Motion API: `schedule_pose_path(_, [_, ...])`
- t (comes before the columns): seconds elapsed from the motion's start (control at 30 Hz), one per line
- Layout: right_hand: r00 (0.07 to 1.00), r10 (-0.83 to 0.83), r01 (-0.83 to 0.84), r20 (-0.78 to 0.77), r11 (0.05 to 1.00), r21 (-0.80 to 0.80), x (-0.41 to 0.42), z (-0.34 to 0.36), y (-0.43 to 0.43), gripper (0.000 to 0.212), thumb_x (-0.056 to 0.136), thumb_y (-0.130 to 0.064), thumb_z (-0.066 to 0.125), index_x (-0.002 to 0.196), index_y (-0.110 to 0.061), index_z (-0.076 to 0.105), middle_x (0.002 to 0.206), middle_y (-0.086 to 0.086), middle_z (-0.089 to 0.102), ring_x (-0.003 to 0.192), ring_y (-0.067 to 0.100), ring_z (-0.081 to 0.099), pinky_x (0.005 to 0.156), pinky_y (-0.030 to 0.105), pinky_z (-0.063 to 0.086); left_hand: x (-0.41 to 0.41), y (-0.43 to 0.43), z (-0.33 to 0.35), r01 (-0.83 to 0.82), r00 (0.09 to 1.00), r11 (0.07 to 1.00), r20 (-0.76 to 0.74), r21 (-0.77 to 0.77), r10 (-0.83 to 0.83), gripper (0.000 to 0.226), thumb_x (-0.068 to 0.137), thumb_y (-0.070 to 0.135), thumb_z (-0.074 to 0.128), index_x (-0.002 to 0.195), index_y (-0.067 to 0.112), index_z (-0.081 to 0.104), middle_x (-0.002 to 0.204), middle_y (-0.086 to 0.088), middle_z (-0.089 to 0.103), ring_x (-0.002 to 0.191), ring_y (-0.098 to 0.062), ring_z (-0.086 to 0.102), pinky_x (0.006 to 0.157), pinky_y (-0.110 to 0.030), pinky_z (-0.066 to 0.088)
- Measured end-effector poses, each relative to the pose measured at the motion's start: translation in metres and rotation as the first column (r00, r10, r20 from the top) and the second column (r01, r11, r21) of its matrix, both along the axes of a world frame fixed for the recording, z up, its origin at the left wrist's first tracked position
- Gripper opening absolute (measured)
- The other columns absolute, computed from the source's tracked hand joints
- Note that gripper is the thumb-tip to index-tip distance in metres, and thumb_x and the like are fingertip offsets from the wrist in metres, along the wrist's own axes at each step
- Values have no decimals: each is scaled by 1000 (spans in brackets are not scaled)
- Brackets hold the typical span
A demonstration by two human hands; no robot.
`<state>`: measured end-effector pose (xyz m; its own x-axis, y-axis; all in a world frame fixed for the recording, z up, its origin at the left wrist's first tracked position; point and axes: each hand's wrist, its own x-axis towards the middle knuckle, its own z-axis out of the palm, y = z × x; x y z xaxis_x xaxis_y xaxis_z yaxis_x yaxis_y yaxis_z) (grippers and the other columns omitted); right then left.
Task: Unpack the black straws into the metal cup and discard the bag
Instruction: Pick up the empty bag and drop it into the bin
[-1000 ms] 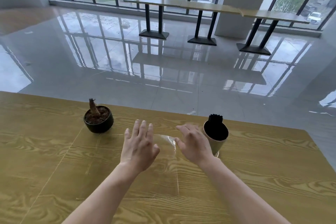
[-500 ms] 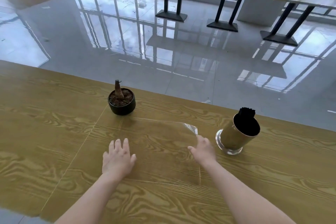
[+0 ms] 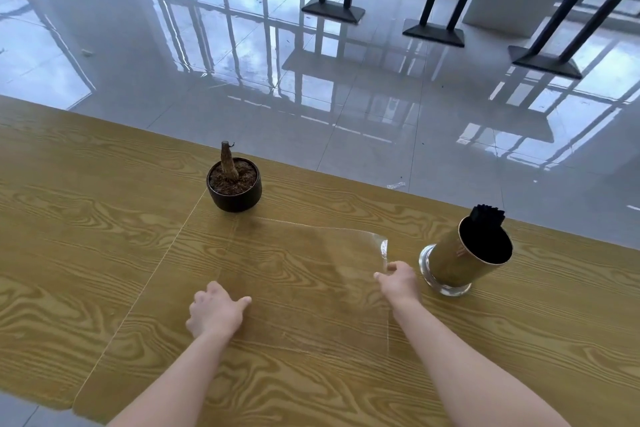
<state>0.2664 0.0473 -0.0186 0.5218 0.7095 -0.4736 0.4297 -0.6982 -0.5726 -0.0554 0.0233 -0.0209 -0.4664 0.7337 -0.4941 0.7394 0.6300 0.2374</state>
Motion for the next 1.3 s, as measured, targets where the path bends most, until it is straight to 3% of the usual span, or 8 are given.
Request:
schedule_pose_path(0.1, [998, 61, -61, 6, 998, 7, 4, 8, 2, 10, 83, -19, 73, 88, -14, 66, 95, 10, 75, 89, 33, 71, 84, 44, 57, -3, -2, 1, 78, 983, 997, -170, 9, -75, 72, 76, 64, 72, 122, 14, 48, 127, -14, 45, 119, -33, 45, 93, -46, 46])
schedule_pose_path(0.33, [962, 224, -235, 157, 970, 60, -11, 45, 8, 12, 85, -21, 67, 96, -17, 65, 90, -2, 68, 80, 27, 71, 76, 41, 58, -5, 10, -3, -5, 999, 1000, -49, 2, 5, 73, 72, 53, 82, 121, 11, 48, 124, -13, 59, 112, -33, 60, 94, -46, 49])
schedule_pose_path(0.53, [966, 222, -179, -133, 944, 277, -56, 73, 10, 6, 88, -17, 72, 92, -15, 67, 79, 4, 72, 54, 15, 71, 54, 34, 63, -10, 7, -7, -48, 998, 998, -49, 35, 50, 76, 69, 53, 83, 127, 17, 50, 135, -13, 40, 126, -34, 39, 101, -50, 40])
schedule_pose_path(0.83, [797, 511, -430, -321, 854, 292, -162, 53, 19, 15, 96, -15, 60, 104, -19, 72, 96, -2, 76, 93, 17, 70, 89, 43, 58, -21, -6, -9, -104, 994, 993, 21, 55, 103, 91, 70, 54, 78, 145, 19, 40, 140, -11, 47, 131, -32, 39, 104, -48, 37])
schedule_pose_path(0.93, [898, 435, -374, -60, 829, 415, -141, 38, 9, 24, 94, -5, 61, 112, -17, 72, 105, -4, 73, 96, 13, 68, 87, 35, 58, -27, -10, -10, -128, 991, 989, 43, 71, 125, 83, 71, 49, 76, 143, 24, 43, 138, -10, 43, 129, -32, 37, 104, -47, 37])
schedule_pose_path(1.03, [982, 126, -156, 138, 961, 230, -100, 20, -8, 35, 92, -15, 66, 127, -16, 63, 119, 4, 63, 103, 22, 63, 85, 39, 55, -29, -12, -11, -123, 992, 989, 48, 85, 119, 79, 75, 48, 72, 144, 24, 41, 140, -9, 40, 129, -30, 38, 103, -47, 38])
schedule_pose_path(1.13, [973, 219, -216, 69, 975, -51, -95, 7, -20, 55, 92, -38, 68, 139, -15, 52, 108, -2, 64, 106, 22, 63, 89, 35, 48, -28, -12, -11, -109, 993, 989, 58, 96, 104, 81, 79, 57, 67, 145, 20, 40, 140, -10, 47, 130, -30, 43, 102, -49, 39])
schedule_pose_path(1.3, [979, 189, -192, -78, 981, -37, -127, 3, -12, 39, 88, -39, 72, 121, -20, 65, 102, -6, 68, 100, 17, 64, 89, 34, 53, -31, -9, -12, -141, 986, 984, 104, 112, 130, 61, 82, 55, 69, 129, 20, 53, 129, -7, 58, 123, -30, 50, 99, -47, 42])
